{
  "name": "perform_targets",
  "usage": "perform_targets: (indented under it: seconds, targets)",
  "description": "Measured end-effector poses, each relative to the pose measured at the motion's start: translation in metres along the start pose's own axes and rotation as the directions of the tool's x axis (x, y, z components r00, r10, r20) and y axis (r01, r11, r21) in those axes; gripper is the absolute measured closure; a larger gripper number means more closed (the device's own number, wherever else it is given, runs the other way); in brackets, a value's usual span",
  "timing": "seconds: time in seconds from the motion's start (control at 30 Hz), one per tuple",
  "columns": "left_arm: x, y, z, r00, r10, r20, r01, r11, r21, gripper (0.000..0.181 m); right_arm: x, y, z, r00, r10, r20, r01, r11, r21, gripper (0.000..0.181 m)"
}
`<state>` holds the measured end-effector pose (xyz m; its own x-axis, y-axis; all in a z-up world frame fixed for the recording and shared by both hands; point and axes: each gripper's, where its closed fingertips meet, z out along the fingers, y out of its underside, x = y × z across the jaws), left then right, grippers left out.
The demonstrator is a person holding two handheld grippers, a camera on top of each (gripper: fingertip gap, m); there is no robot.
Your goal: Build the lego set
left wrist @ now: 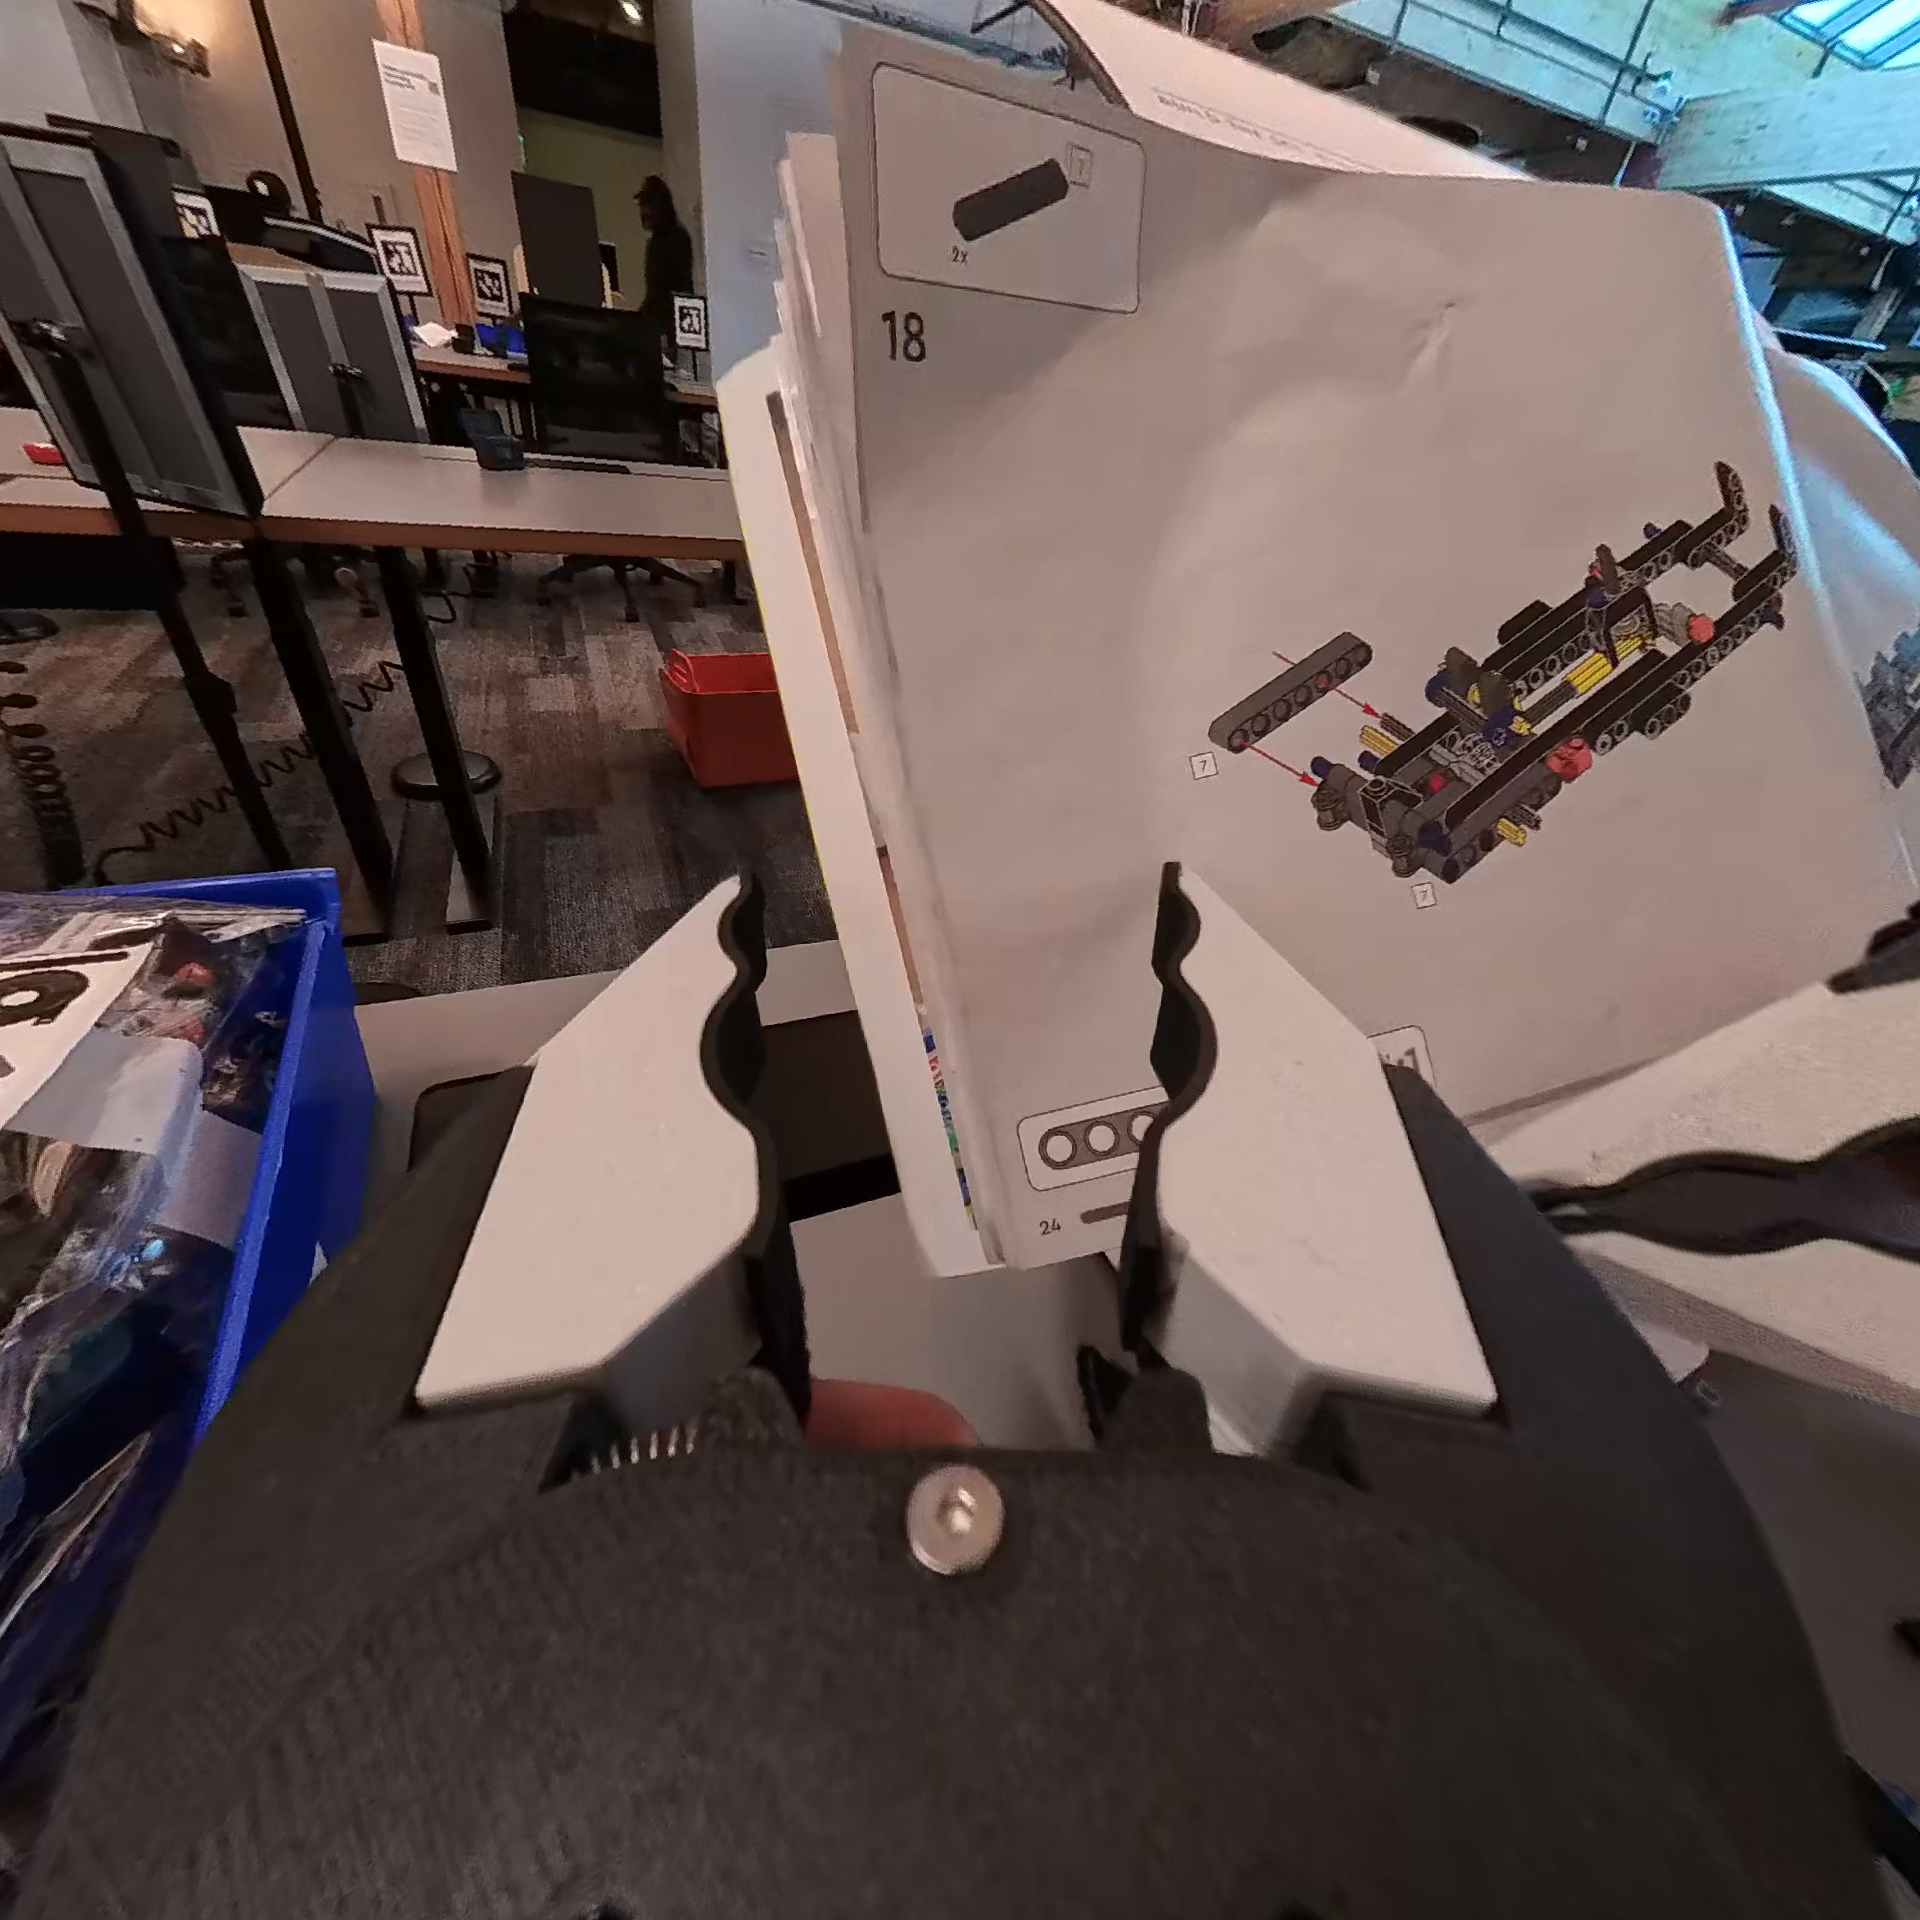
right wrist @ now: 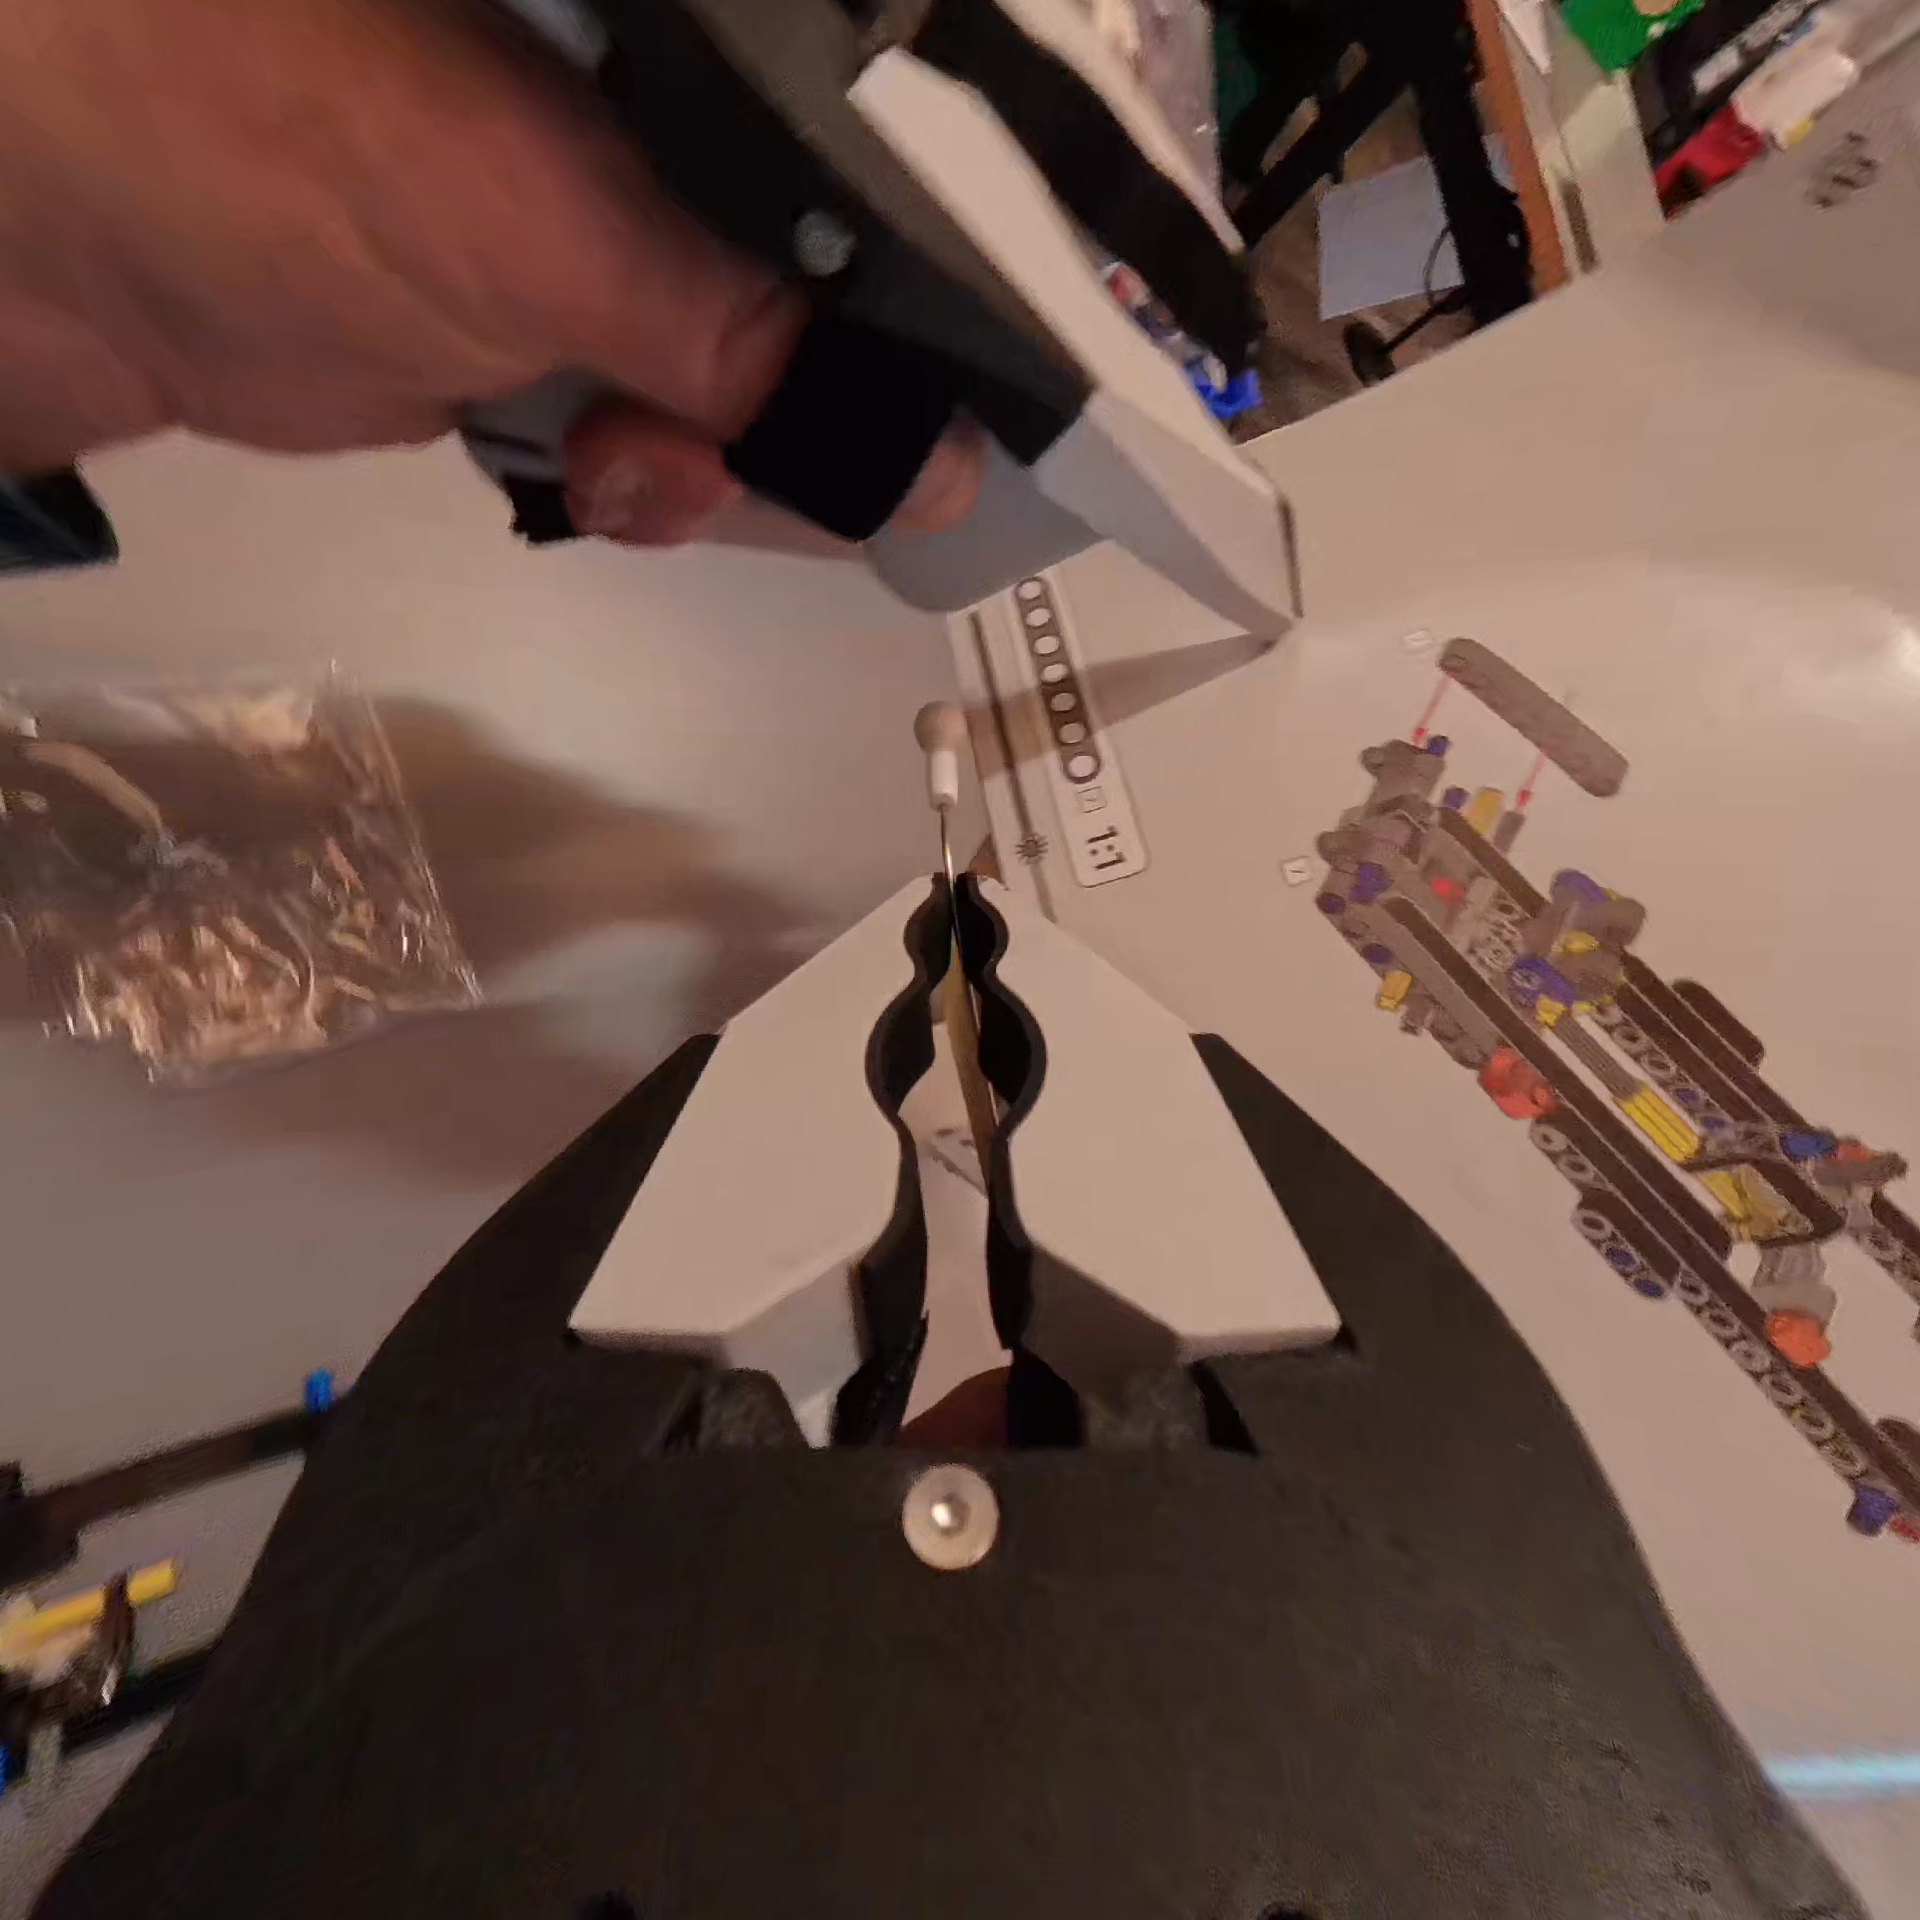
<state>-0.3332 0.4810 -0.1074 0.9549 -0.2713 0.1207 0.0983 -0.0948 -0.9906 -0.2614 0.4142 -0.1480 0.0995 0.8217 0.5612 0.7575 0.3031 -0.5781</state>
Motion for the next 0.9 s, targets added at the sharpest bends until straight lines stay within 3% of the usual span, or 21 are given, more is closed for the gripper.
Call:
perform_targets:
  seconds: [0.2, 0.3, 0.43, 0.67, 0.77, 0.9]
  targets:
    - [0.001, 0.0, 0.0, 1.0, 0.003, -0.001, -0.003, 1.0, 0.003, 0.11, -0.017, 0.013, 0.001, 0.973, -0.231, 0.007, 0.23, 0.968, -0.095, 0.174]
    - [0.001, -0.003, -0.002, 1.0, 0.028, 0.004, -0.028, 1.0, 0.009, 0.114, -0.03, 0.019, -0.005, 0.951, -0.304, 0.056, 0.309, 0.941, -0.136, 0.132]
    - [0.003, -0.008, -0.005, 0.999, 0.055, 0.001, -0.055, 0.998, 0.031, 0.119, -0.03, 0.002, -0.032, 0.941, -0.327, 0.088, 0.333, 0.941, -0.063, 0.123]
    - [0.017, -0.012, -0.006, 0.99, 0.137, -0.019, -0.136, 0.989, 0.049, 0.126, 0.081, -0.041, -0.063, 0.978, -0.177, -0.11, 0.185, 0.98, 0.07, 0.122]
    - [0.03, -0.011, -0.003, 0.982, 0.184, -0.041, -0.182, 0.982, 0.042, 0.129, 0.117, -0.05, -0.053, 0.978, -0.162, -0.13, 0.172, 0.982, 0.072, 0.111]
    - [0.048, -0.007, 0.002, 0.963, 0.263, -0.064, -0.261, 0.965, 0.036, 0.134, 0.141, -0.054, -0.03, 0.971, -0.208, -0.12, 0.212, 0.977, 0.021, 0.114]
